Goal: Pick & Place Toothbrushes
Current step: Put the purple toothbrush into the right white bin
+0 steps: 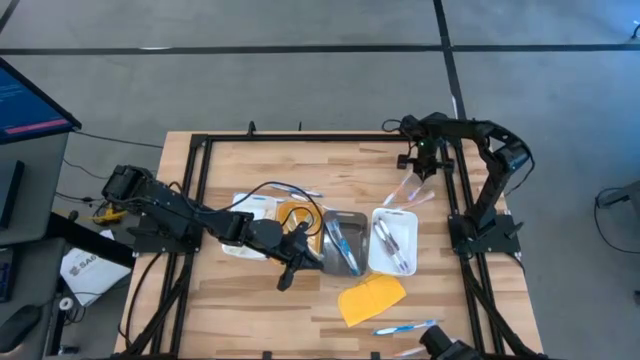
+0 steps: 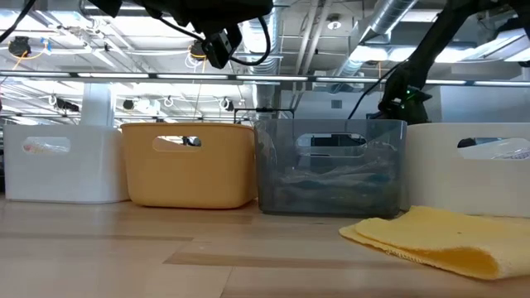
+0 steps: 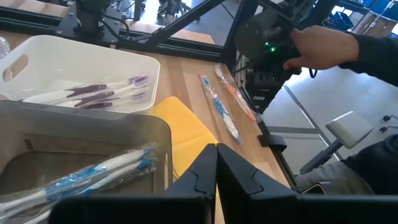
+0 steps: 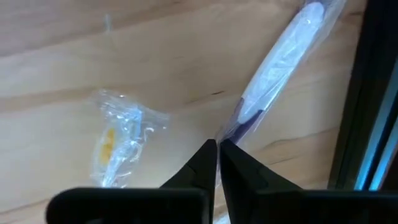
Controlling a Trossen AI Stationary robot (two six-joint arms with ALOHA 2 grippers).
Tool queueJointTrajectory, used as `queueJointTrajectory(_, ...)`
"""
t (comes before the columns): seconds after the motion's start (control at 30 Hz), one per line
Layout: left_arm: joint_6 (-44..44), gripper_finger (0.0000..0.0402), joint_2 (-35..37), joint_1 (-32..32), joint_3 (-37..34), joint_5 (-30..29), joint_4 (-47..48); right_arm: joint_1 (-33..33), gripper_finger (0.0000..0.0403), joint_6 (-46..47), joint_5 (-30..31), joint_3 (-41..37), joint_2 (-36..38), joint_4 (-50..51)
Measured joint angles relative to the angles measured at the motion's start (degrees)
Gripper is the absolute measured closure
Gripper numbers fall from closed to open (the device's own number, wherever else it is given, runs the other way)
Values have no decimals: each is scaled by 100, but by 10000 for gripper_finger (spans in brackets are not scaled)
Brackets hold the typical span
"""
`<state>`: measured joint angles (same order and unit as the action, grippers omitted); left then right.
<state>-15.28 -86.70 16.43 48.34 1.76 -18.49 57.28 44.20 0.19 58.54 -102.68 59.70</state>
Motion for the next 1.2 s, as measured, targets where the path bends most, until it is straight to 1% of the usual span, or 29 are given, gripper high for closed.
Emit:
queueJointTrajectory(0.17, 1, 401, 0, 0, 0, 0, 1, -18, 400, -114, -3, 2, 11, 74)
queueJointTrajectory(0.7, 3, 401, 0, 0, 0, 0, 1, -191, 402, -730, -11, 11, 38, 375)
queueJointTrajectory(0.8, 1, 401, 0, 0, 0, 0, 1, -215, 402, -828, -13, 11, 159, 370)
queueJointTrajectory(0.9, 1, 401, 0, 0, 0, 0, 1, -280, 402, -1059, 112, 11, 511, 101)
queueJointTrajectory(1.0, 1, 401, 0, 0, 0, 0, 1, -333, 403, -1187, 141, 24, 1043, -197)
queueJointTrajectory(1.2, 3, 401, 0, 0, 0, 0, 1, -327, 403, -1578, 129, 22, 2188, -22)
